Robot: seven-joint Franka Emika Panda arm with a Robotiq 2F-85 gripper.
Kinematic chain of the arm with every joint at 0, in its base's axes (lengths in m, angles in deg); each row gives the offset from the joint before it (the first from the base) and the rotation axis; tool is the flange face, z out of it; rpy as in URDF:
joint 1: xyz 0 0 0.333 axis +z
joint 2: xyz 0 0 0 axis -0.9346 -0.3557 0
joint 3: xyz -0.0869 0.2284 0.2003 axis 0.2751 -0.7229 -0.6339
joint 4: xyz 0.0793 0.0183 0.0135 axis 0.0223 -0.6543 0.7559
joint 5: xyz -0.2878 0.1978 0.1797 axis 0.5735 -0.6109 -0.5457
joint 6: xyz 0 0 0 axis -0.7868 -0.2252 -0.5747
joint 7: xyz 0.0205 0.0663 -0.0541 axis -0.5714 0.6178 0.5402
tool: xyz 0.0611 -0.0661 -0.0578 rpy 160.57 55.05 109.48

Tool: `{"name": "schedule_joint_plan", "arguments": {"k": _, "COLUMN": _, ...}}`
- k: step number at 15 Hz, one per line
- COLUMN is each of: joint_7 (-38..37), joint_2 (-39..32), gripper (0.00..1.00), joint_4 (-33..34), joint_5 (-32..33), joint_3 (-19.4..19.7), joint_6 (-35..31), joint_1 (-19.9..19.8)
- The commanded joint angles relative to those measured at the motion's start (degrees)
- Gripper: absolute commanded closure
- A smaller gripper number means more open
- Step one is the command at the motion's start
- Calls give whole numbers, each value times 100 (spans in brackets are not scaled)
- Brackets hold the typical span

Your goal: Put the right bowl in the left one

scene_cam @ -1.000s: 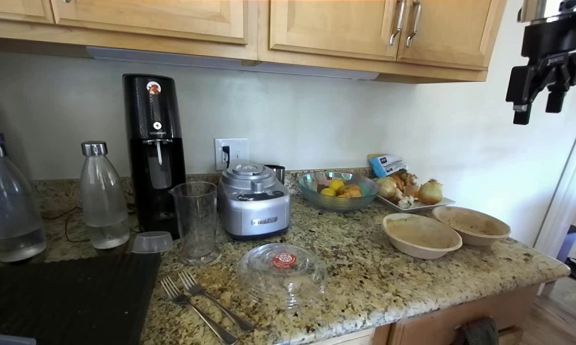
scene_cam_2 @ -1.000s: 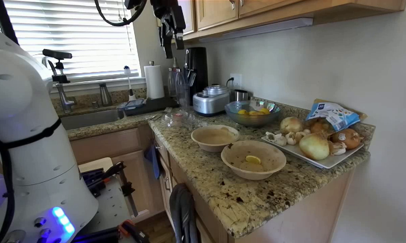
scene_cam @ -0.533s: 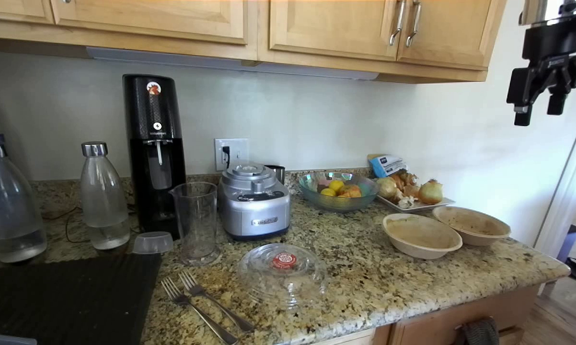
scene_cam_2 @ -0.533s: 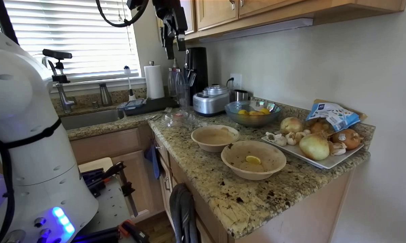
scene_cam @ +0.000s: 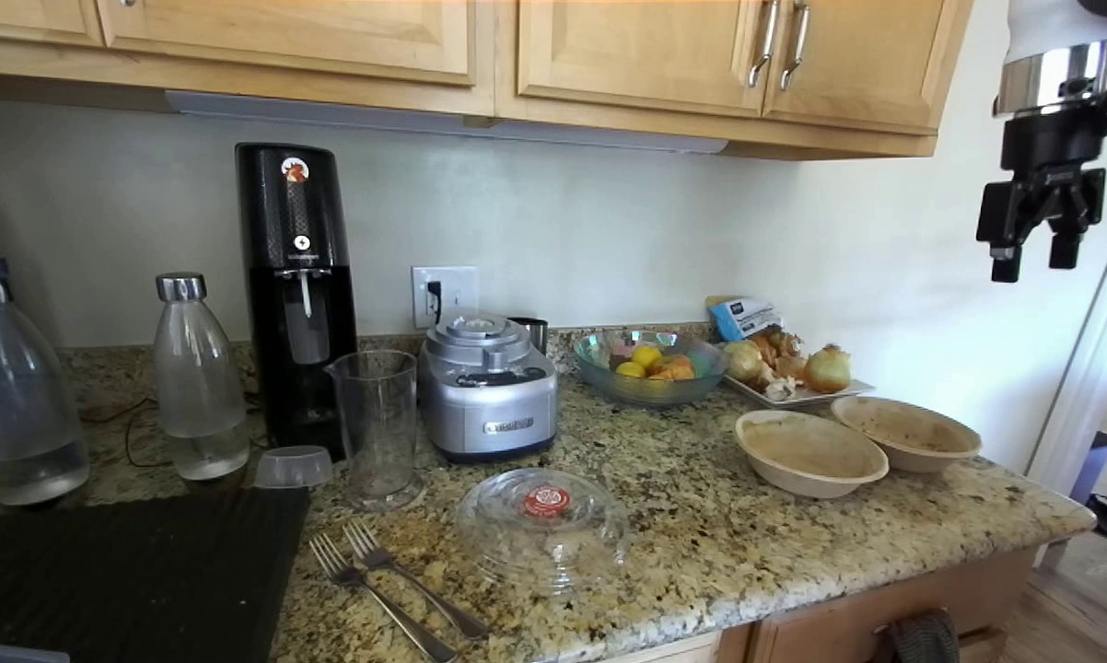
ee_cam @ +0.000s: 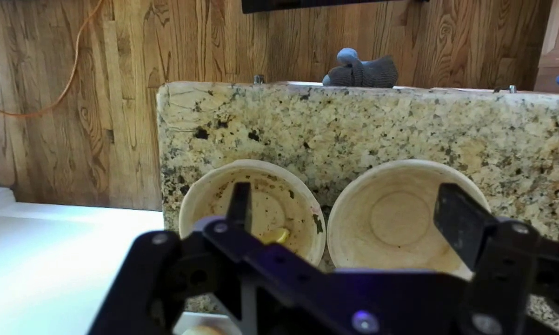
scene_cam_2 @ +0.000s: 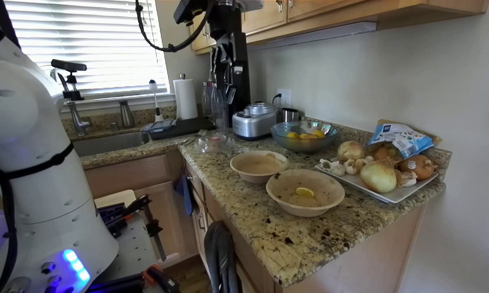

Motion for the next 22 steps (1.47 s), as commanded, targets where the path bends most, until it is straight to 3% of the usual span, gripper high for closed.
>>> {"name": "schedule_joint_plan", "arguments": {"k": 1, "joint_7": 501, "joint_2": -157, "gripper": 0, "joint_4": -250, "joint_5": 43, "joint_3": 283, "joint_6": -453, "joint_1": -78}}
{"name": "schedule_joint_plan", "arguments": {"k": 14, "joint_7": 466, "joint_2": -435, "gripper": 0, "joint_4": -140, "joint_5": 9, "joint_3": 269, "joint_6": -330, "joint_1": -100}}
{"name": "schedule_joint_plan", "arguments": {"k": 22, "joint_7": 1152, "joint_2": -832, "gripper": 0, "joint_4": -15, "joint_5": 78, "joint_3": 762, "joint_6": -586, "joint_1": -324}}
